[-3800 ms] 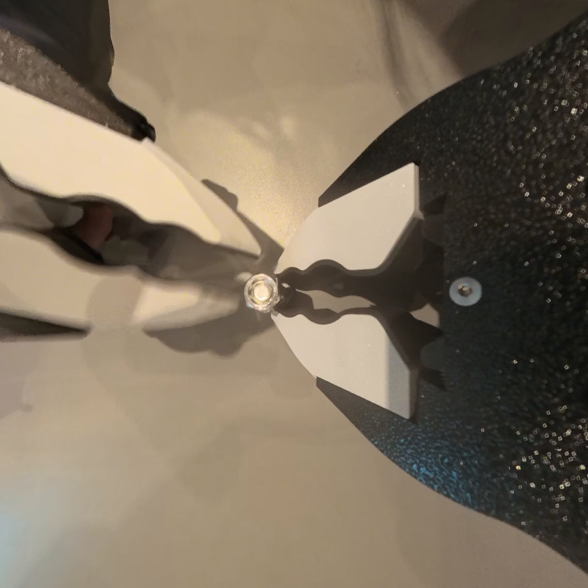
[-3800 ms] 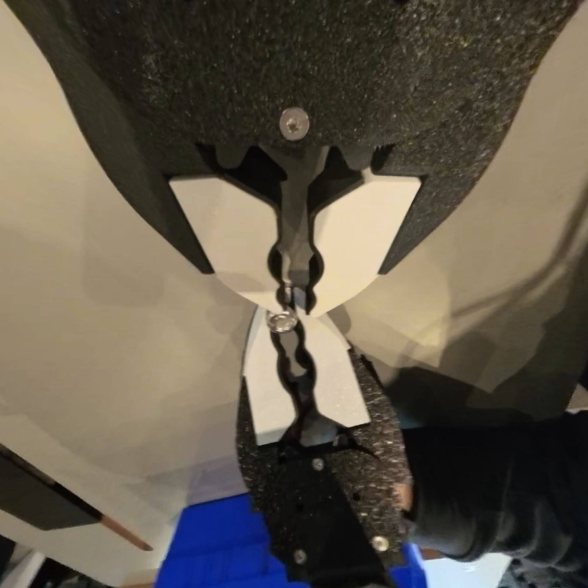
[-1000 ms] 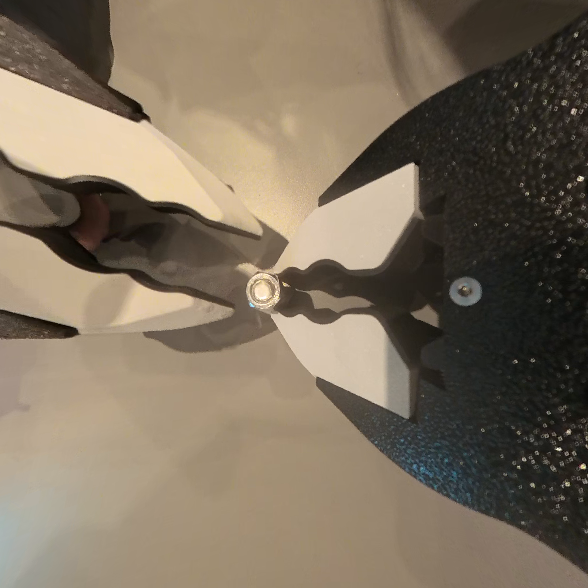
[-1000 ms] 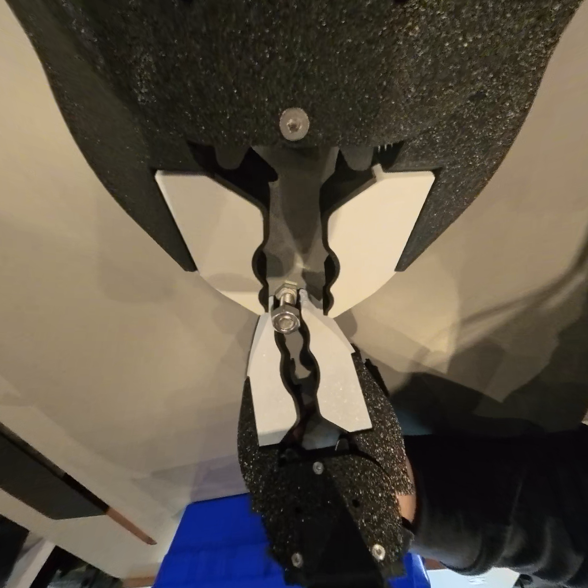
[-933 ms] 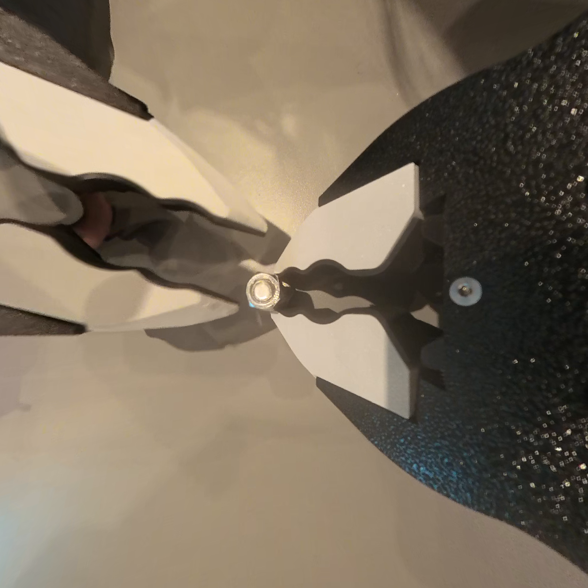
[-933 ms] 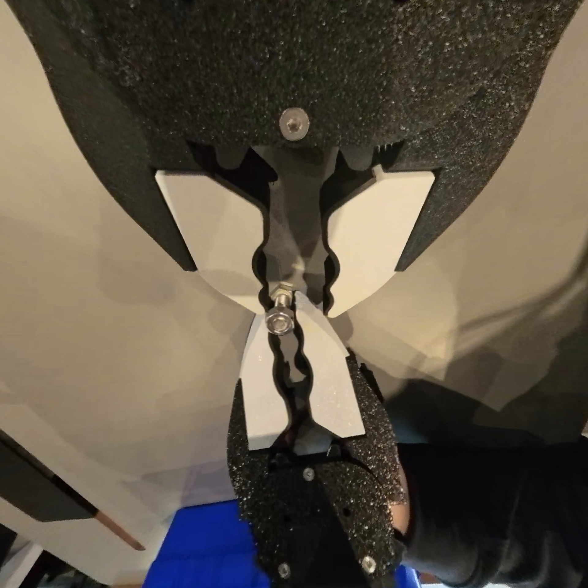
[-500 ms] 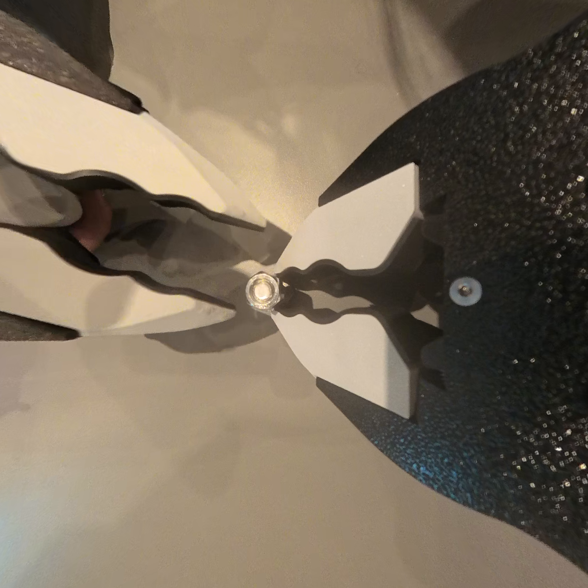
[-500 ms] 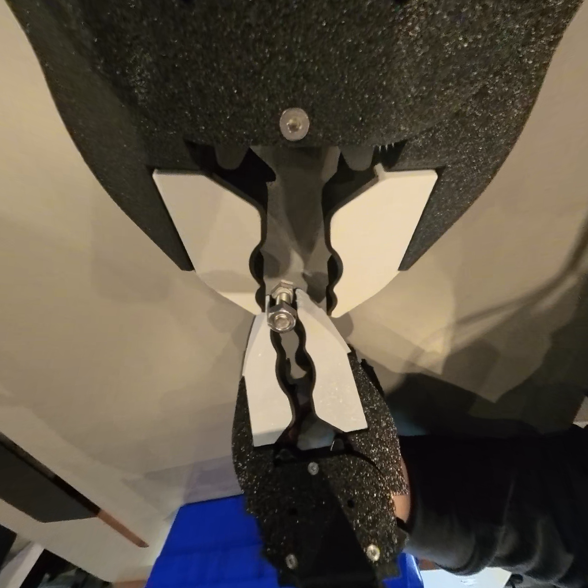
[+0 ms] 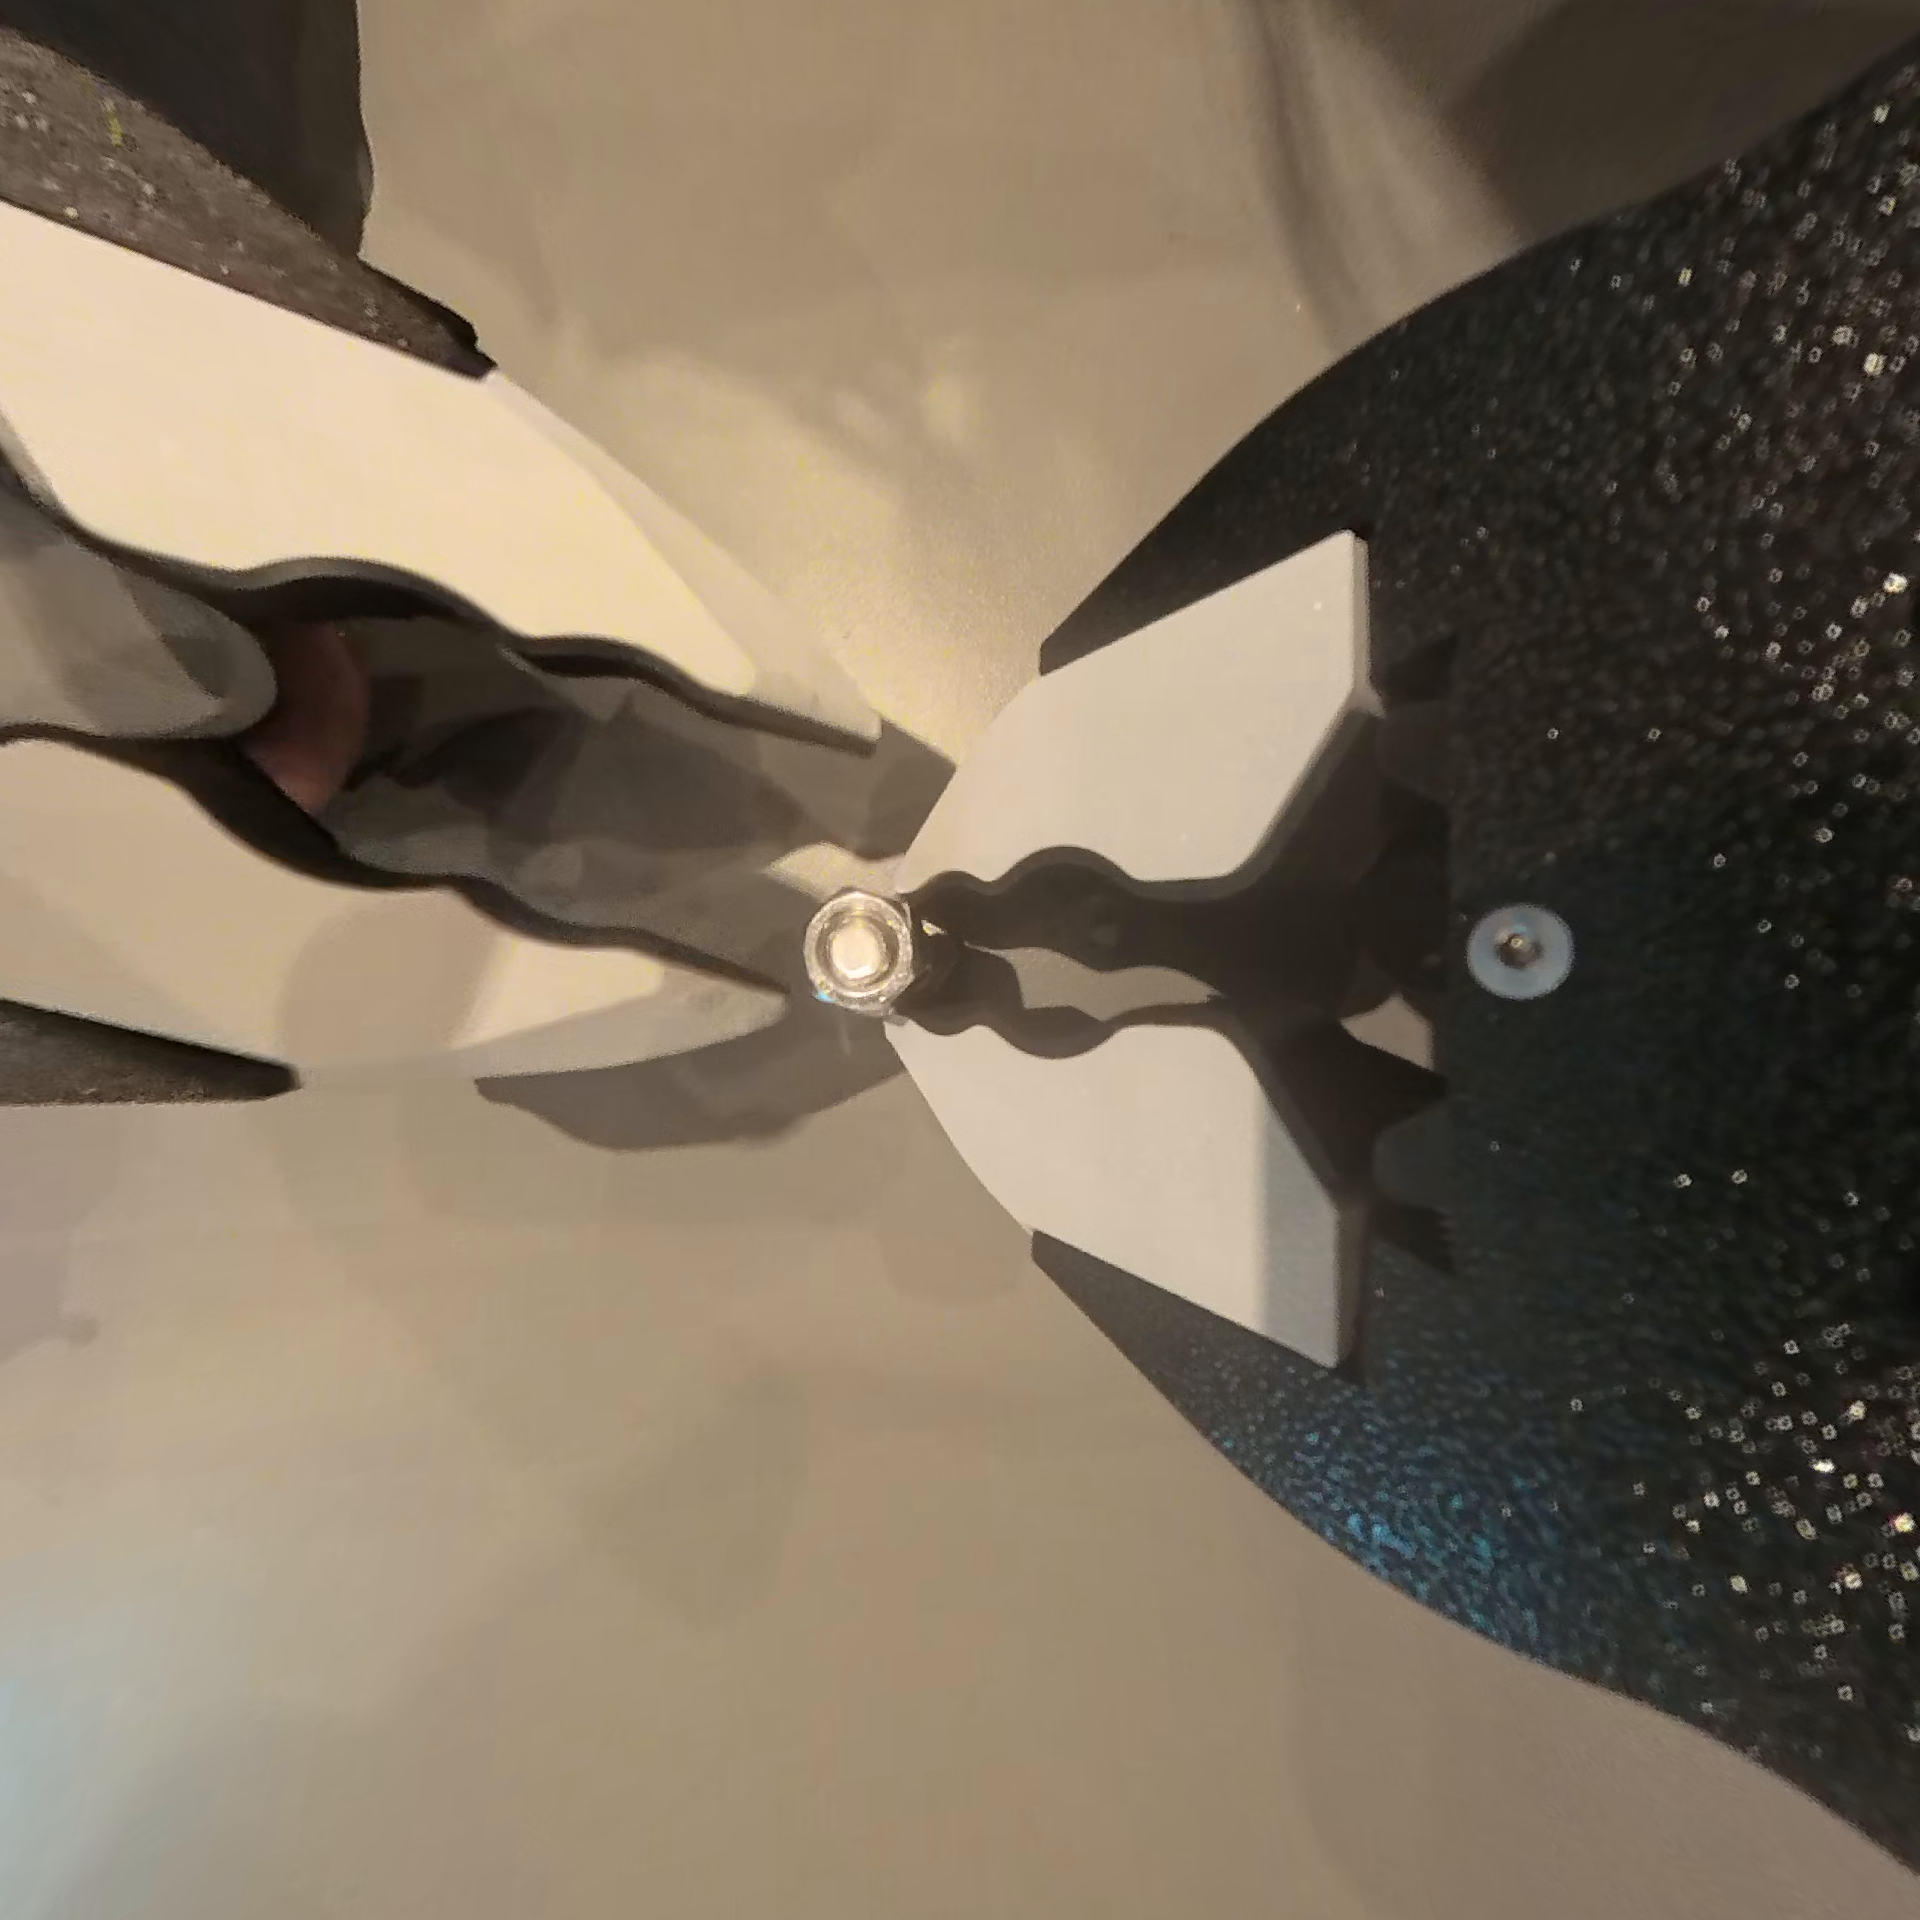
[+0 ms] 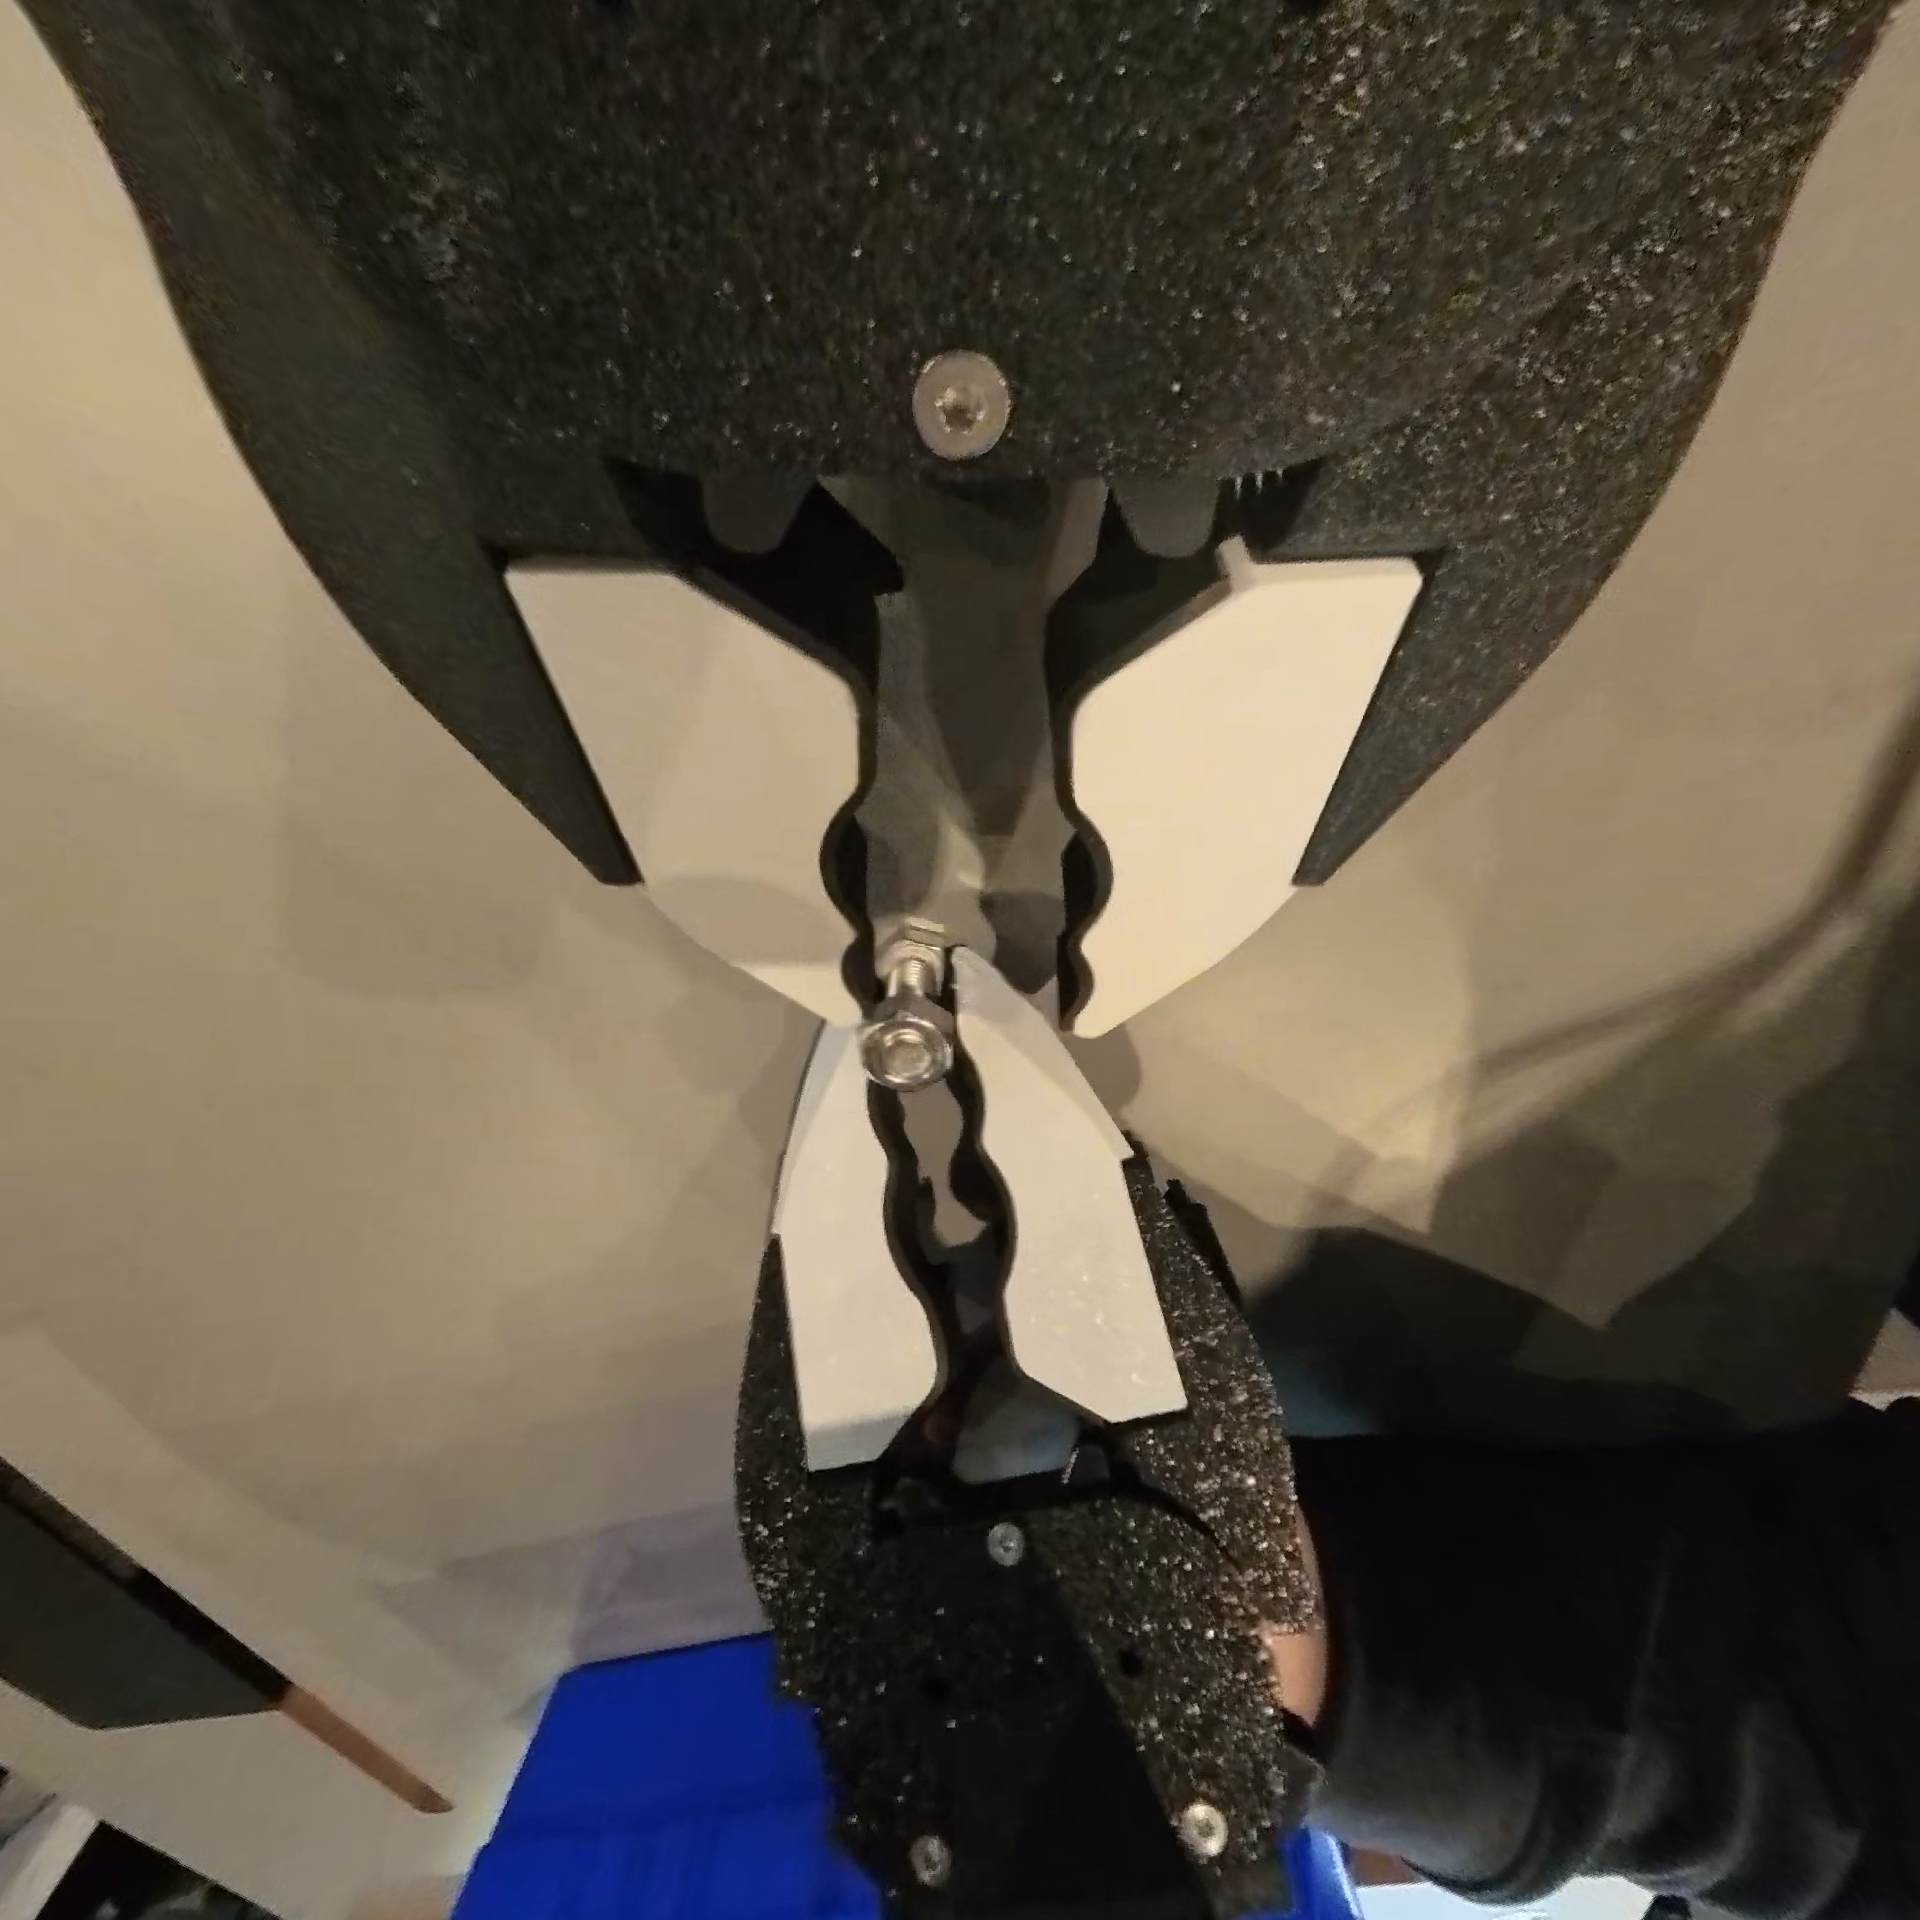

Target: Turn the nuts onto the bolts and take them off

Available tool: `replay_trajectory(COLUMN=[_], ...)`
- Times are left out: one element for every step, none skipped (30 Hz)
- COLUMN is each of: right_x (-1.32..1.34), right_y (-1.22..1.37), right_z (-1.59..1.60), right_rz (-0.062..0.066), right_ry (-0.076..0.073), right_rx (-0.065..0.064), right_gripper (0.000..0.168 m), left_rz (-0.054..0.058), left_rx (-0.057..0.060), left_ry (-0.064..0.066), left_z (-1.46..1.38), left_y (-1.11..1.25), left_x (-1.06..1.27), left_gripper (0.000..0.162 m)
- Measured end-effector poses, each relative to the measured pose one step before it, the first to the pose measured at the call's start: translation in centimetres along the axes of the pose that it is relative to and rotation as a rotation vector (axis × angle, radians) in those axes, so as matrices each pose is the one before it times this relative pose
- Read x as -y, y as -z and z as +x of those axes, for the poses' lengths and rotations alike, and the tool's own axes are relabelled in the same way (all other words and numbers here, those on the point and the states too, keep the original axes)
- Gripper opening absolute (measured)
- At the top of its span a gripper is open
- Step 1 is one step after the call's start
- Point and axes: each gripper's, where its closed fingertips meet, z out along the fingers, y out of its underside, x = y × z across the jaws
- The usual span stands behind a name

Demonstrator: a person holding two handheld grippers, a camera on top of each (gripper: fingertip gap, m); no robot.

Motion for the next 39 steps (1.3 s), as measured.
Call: replay_trajectory(right_x=[-0.024,-0.036,0.077,0.05,0.059,0.054,0.05,0.03,0.015,0.003,-0.027,-0.058,-0.072,-0.054,-0.056,0.017,0.033,0.063,0.031,0.096,0.111,0.156,0.116,0.034,-0.071,-0.138,-0.169,-0.167,-0.104,-0.019,-0.03,0.123,0.148,0.107,0.088,0.073,0.024,-0.04,-0.102], right_y=[0.029,0.113,0.134,0.055,0.05,0.039,0.023,-0.01,-0.02,-0.052,-0.059,-0.073,-0.083,-0.067,-0.04,0.042,0.131,0.121,0.063,0.069,0.08,0.085,0.025,-0.025,-0.101,-0.152,-0.168,-0.15,-0.08,0.042,0.18,0.18,0.119,0.085,0.043,-0.003,-0.049,-0.103,-0.138], right_z=[-0.339,-0.408,-0.716,0.124,0.251,0.262,0.336,0.305,0.222,0.194,0.069,-0.079,-0.079,-0.14,-0.231,-0.254,-0.448,-0.545,0.217,0.363,0.501,0.516,0.328,0.124,-0.049,-0.12,-0.171,-0.242,-0.299,-0.155,-0.409,-0.527,0.142,0.377,0.33,0.286,0.199,0.053,-0.038], right_rz=[-0.0009,0.0014,0.0089,0.0052,0.006,0.0049,0.0034,0.002,0.0001,-0.0015,-0.0036,-0.0064,-0.0074,-0.0058,-0.0044,0.0021,0.0061,0.0078,0.0045,0.0082,0.0101,0.0117,0.0083,0.0011,-0.0076,-0.0139,-0.016,-0.0154,-0.0098,0.0004,0.0036,0.014,0.013,0.0099,0.0072,0.0047,-0.0001,-0.0059,-0.0108], right_ry=[0.0097,0.0031,-0.0017,-0.0154,-0.0084,-0.0079,-0.0088,-0.0065,-0.0033,0.0003,0.0044,0.0067,0.0069,0.0091,0.0105,0.0091,0.0028,-0.007,-0.0159,-0.012,-0.0117,-0.0076,-0.0013,0.0027,0.0065,0.0089,0.0122,0.0152,0.017,0.0096,-0.0018,-0.0132,-0.0197,-0.0133,-0.0087,-0.0038,0.0,0.004,0.0068], right_rx=[0.0205,0.0285,0.0553,-0.0042,-0.0142,-0.0166,-0.022,-0.019,-0.0144,-0.0134,-0.0067,0.0026,0.0014,0.0061,0.0114,0.0137,0.0336,0.0435,-0.0101,-0.0215,-0.0324,-0.0345,-0.0211,-0.0092,0.0014,0.0045,0.0062,0.009,0.0123,0.0033,0.0312,0.0452,-0.0028,-0.0208,-0.0202,-0.019,-0.0141,-0.0052,0.0], right_gripper=[0.028,0.016,0.001,0.002,0.005,0.01,0.017,0.023,0.029,0.033,0.035,0.035,0.035,0.035,0.033,0.029,0.018,0.005,0.009,0.014,0.021,0.03,0.035,0.038,0.038,0.038,0.038,0.038,0.036,0.035,0.024,0.012,0.015,0.02,0.026,0.031,0.034,0.037,0.038], left_rz=[0.0,0.0,0.0,0.0002,-0.0001,0.0,0.0,0.0,0.0,0.0,0.0,0.0,0.0,0.0,0.0,0.0,-0.0001,0.0001,0.0001,-0.0001,0.0,0.0,0.0,-0.0001,0.0,0.0001,0.0,0.0,0.0,-0.0001,-0.0003,-0.0001,0.0002,-0.0001,-0.0001,0.0,0.0,0.0,0.0], left_rx=[-0.0003,-0.0003,0.0006,0.0002,-0.0001,-0.0001,0.0,0.0,0.0,0.0,0.0001,0.0001,0.0,0.0,0.0,-0.0004,-0.0005,0.0007,0.0002,-0.0002,-0.0001,0.0,0.0,-0.0001,0.0,0.0002,0.0,0.0001,-0.0001,-0.0005,-0.0003,0.0003,0.0001,-0.0001,-0.0001,0.0001,0.0,0.0,0.0001], left_ry=[-0.0001,0.0001,0.0002,-0.0006,0.0002,0.0001,0.0,0.0,0.0001,0.0001,0.0,0.0,0.0,0.0001,-0.0001,-0.0001,0.0002,0.0,-0.0004,0.0003,0.0001,0.0001,0.0001,0.0003,0.0,-0.0001,0.0,-0.0001,0.0,0.0003,0.0007,0.0003,-0.0003,0.0003,0.0001,-0.0001,0.0,0.0001,0.0001], left_z=[0.004,0.0,-0.001,0.001,0.003,-0.006,-0.001,0.0,0.001,0.001,-0.001,0.0,-0.001,0.001,-0.001,-0.002,0.007,-0.009,0.003,-0.004,0.001,0.001,0.001,0.003,0.0,-0.003,0.0,-0.002,0.01,0.008,-0.004,-0.01,0.005,-0.005,0.002,-0.002,0.0,0.001,-0.001], left_y=[0.0,0.006,-0.006,-0.005,0.001,-0.004,0.0,0.0,0.0,0.0,0.0,0.0,0.0,0.0,0.0,0.006,0.001,0.0,0.003,-0.003,0.0,0.0,0.0,0.001,0.0,0.0,0.0,0.0,0.004,0.001,0.004,-0.003,0.002,0.004,0.0,0.0,0.0,0.0,0.0], left_x=[0.0,-0.006,0.006,-0.008,-0.001,0.004,0.0,0.0,0.0,-0.001,0.001,0.0,0.0,0.0,0.001,-0.006,-0.001,0.001,-0.003,0.002,-0.001,0.0,-0.001,-0.001,0.0,0.001,0.0,0.0,-0.004,-0.002,-0.006,0.003,-0.001,0.009,-0.001,0.001,0.0,0.0,0.0], left_gripper=[0.015,0.015,0.016,0.016,0.016,0.015,0.015,0.015,0.015,0.015,0.016,0.015,0.015,0.015,0.015,0.015,0.016,0.016,0.015,0.015,0.016,0.016,0.016,0.016,0.016,0.015,0.015,0.015,0.015,0.015,0.016,0.016,0.015,0.015,0.016,0.016,0.015,0.015,0.015])
